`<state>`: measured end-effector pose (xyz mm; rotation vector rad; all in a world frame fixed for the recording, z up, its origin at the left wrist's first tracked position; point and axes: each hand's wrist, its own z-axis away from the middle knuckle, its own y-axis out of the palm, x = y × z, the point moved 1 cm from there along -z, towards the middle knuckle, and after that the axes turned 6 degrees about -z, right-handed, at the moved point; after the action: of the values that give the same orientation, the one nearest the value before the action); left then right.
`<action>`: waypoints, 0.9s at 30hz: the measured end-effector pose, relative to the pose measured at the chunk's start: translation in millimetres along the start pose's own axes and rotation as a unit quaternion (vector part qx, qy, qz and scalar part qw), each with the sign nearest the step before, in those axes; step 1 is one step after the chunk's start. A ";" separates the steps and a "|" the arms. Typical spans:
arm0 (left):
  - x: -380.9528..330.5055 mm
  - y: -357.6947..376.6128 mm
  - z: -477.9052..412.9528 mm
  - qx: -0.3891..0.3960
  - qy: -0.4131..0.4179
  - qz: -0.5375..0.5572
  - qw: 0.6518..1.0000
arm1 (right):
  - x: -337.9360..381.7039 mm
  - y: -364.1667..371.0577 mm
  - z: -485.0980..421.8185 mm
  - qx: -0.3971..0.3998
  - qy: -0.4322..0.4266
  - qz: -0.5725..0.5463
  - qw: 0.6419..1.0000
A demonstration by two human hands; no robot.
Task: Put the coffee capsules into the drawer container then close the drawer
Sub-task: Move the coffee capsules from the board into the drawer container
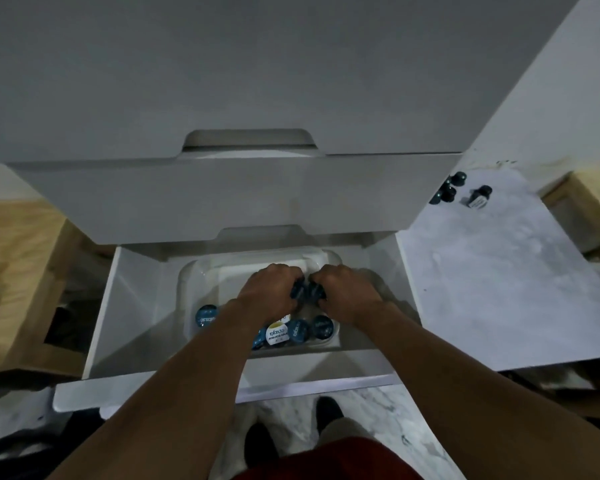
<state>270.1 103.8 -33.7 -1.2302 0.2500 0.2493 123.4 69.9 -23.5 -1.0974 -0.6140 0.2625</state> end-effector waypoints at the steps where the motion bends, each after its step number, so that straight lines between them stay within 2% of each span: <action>1: 0.4 1.0 -1.2 0.003 -0.005 0.001 1.000 | 0.3 -0.6 -1.2 0.011 0.001 0.003 1.000; 12: 10.5 4.6 -21.2 0.040 -0.037 0.020 0.998 | -8.8 -8.7 -15.2 0.046 -0.016 -0.008 0.999; 17: 10.8 6.7 -20.8 0.026 -0.048 0.028 0.998 | -10.8 -10.5 -15.4 0.033 -0.025 -0.019 0.999; 27: 5.8 5.1 -17.1 0.046 -0.040 0.034 0.998 | -10.2 -15.0 -14.0 0.034 -0.043 -0.001 0.998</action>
<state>273.0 89.5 -45.5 -1.1191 0.2309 0.3416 122.0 47.8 -18.0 -1.0239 -0.6785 0.3290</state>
